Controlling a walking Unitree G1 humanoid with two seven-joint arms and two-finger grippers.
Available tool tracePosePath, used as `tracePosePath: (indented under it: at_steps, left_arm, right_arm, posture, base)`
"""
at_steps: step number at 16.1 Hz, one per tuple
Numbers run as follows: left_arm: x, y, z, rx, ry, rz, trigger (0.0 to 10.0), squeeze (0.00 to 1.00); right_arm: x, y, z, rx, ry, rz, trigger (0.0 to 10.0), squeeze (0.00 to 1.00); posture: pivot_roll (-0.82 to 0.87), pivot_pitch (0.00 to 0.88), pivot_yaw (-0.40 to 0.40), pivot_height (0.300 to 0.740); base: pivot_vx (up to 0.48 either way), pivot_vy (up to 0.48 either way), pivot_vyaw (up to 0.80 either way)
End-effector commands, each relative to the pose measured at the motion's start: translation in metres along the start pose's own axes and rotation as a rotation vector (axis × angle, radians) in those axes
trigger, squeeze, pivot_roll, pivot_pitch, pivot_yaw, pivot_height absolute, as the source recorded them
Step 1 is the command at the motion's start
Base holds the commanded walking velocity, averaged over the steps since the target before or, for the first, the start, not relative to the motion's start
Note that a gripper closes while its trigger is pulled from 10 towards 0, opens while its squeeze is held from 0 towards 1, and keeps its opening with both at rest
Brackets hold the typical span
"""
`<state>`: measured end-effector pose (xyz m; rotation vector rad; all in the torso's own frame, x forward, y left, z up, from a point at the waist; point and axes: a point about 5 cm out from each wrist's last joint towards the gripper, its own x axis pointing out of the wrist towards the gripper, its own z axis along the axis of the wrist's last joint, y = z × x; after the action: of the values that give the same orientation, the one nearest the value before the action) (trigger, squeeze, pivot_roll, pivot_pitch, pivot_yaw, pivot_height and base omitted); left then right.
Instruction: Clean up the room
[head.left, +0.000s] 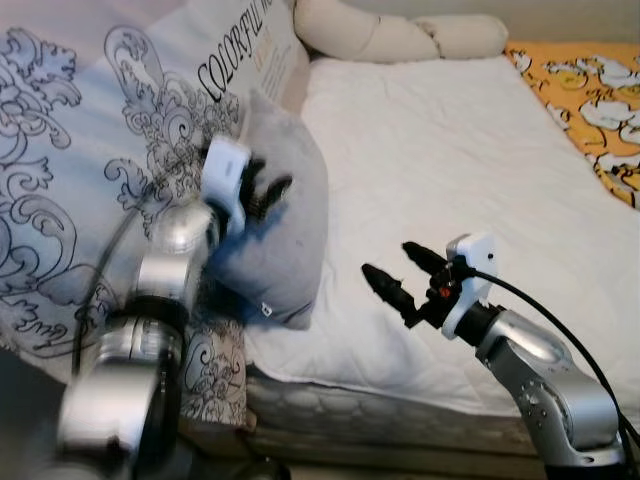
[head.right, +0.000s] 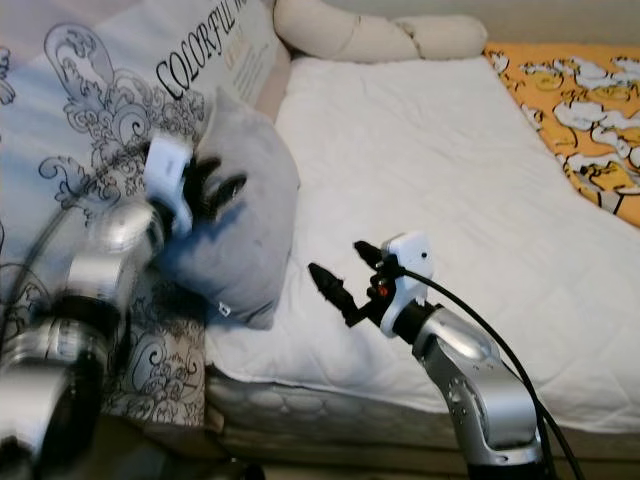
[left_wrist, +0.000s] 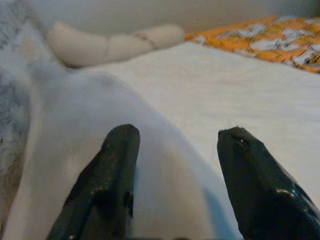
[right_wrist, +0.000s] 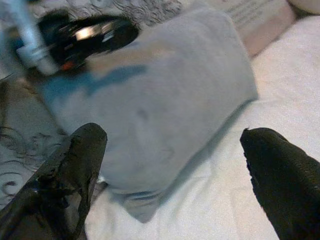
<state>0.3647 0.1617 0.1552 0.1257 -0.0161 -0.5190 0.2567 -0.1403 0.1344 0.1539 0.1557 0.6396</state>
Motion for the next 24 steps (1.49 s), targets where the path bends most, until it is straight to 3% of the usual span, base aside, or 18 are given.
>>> tracePosePath:
  at_steps: [1, 6, 7, 9, 15, 24]
  left_arm:
    - [-0.013, -0.009, 0.01, -0.018, -0.056, 0.062, 10.0, 1.0]
    - [-0.057, -0.035, 0.004, -0.059, -0.046, 0.26, 10.0, 1.0]
    - [-0.074, -0.042, 0.001, -0.046, 0.0, 0.292, 10.0, 1.0]
    - [-0.09, -0.044, -0.006, -0.042, 0.066, 0.361, 10.0, 1.0]
    - [-0.107, -0.045, -0.013, -0.005, 0.171, 0.426, 10.0, 1.0]
    - [-0.103, -0.04, -0.013, -0.009, 0.213, 0.446, 10.0, 1.0]
  right_arm:
    - [-0.002, -0.003, -0.003, 0.001, -0.001, -0.066, 10.0, 1.0]
    - [-0.007, -0.004, -0.01, 0.008, -0.007, -0.214, 10.0, 1.0]
    - [-0.006, -0.006, -0.011, 0.015, -0.013, -0.266, 10.0, 1.0]
    - [-0.006, -0.005, -0.013, 0.012, -0.015, -0.273, 10.0, 1.0]
    - [-0.007, -0.012, -0.013, -0.035, -0.013, -0.365, 10.0, 1.0]
    - [0.004, -0.011, -0.015, -0.016, -0.008, -0.373, 10.0, 1.0]
  posture:
    - [-0.01, 0.0, 0.024, 0.74]
    - [0.0, 0.0, 0.013, 0.74]
    - [0.01, 0.0, 0.016, 0.74]
    - [0.01, 0.0, 0.012, 0.74]
    - [0.03, 0.0, 0.008, 0.74]
    - [0.04, 0.0, 0.005, 0.74]
  base:
    - [0.0, 0.0, 0.0]
    - [0.0, 0.0, 0.0]
    - [0.0, 0.0, 0.0]
    - [0.0, -0.371, 0.0]
    - [0.0, -0.427, 0.0]
    - [0.0, -0.405, 0.0]
